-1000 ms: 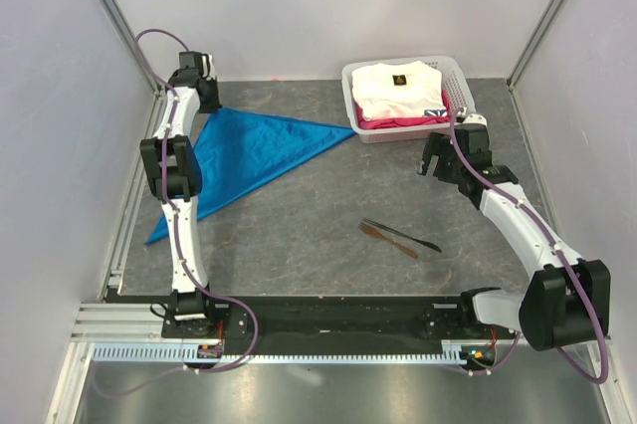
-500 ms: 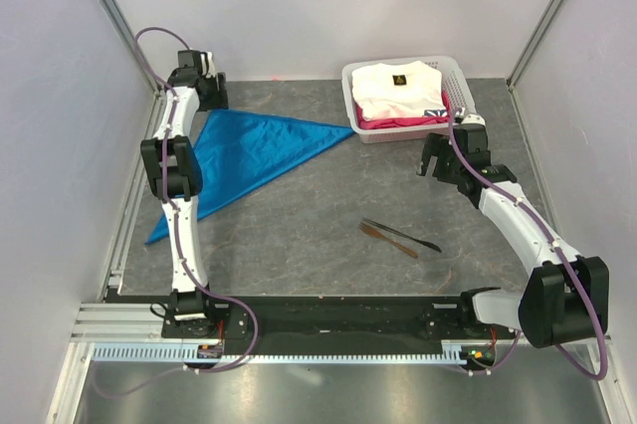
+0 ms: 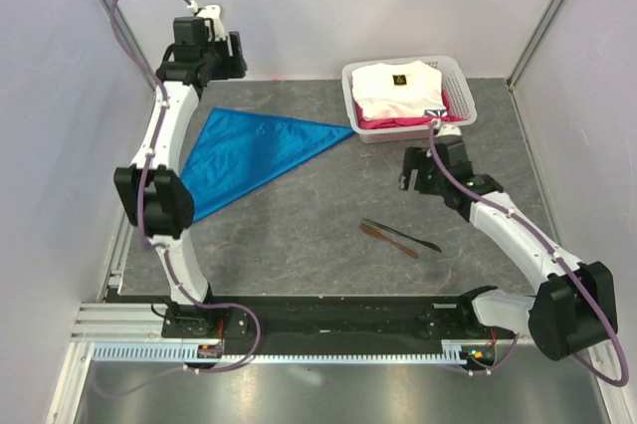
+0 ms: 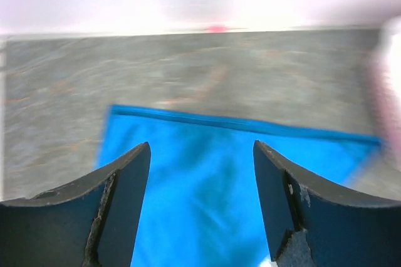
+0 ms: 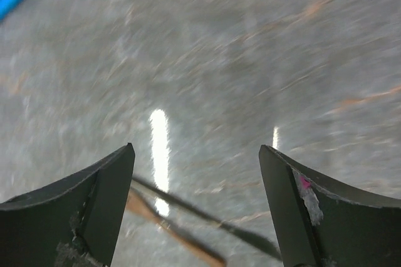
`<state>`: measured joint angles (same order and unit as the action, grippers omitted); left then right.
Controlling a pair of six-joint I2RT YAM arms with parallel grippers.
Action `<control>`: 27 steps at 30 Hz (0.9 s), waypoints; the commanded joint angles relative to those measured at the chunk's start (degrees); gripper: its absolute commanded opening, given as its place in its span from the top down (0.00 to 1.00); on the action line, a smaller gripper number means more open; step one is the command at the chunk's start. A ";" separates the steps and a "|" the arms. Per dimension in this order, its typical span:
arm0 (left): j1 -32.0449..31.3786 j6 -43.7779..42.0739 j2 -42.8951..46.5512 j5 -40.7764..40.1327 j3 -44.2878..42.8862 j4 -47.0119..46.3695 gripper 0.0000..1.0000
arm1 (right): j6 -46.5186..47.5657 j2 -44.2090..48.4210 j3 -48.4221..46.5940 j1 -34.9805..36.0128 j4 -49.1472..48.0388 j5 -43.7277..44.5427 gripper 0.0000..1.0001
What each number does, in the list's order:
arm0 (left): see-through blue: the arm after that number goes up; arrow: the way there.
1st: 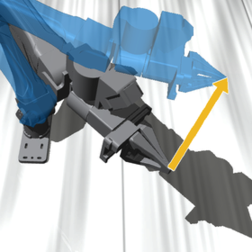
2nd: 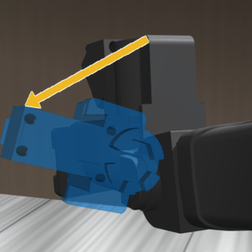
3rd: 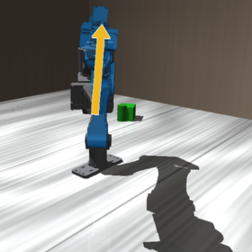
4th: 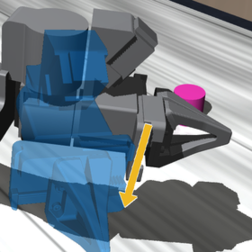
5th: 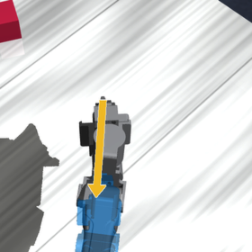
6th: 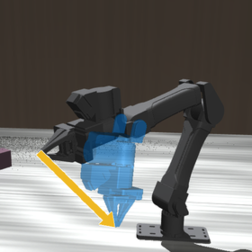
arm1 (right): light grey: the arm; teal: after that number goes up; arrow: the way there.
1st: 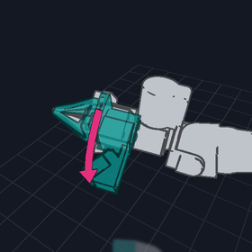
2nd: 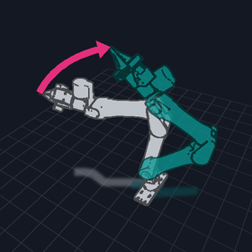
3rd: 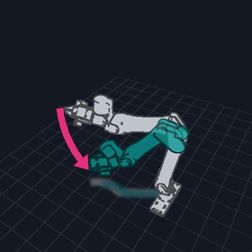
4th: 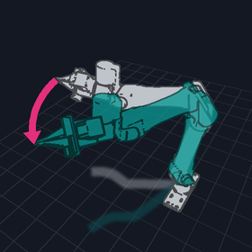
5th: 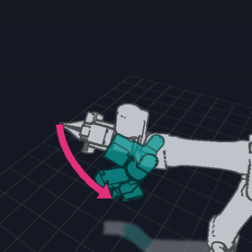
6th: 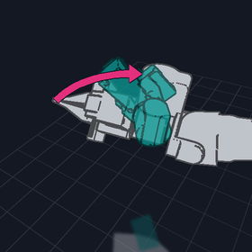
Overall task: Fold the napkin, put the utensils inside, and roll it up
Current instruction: Grab a utensil with the right arm
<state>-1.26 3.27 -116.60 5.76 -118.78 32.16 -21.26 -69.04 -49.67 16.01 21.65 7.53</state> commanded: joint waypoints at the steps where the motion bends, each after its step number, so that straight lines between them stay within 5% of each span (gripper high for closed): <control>1: -5.15 5.16 11.88 3.47 11.33 -2.20 0.26 | -3.61 -0.48 2.91 7.18 -0.03 0.64 0.11; 12: -9.11 7.27 39.32 7.24 43.96 2.20 0.25 | -3.26 -5.67 4.23 19.49 7.96 4.59 0.17; 19: -9.20 6.14 45.23 7.25 52.59 -1.31 0.25 | -2.74 -7.43 3.88 22.93 12.01 9.87 0.27; 27: -9.20 6.93 47.68 11.12 55.24 -1.84 0.25 | 0.51 -11.99 2.12 25.47 11.75 4.43 0.39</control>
<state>-10.37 8.54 -71.59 13.87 -64.38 32.97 -22.50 -78.78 -45.69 40.01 32.38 13.67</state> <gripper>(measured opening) 0.746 0.625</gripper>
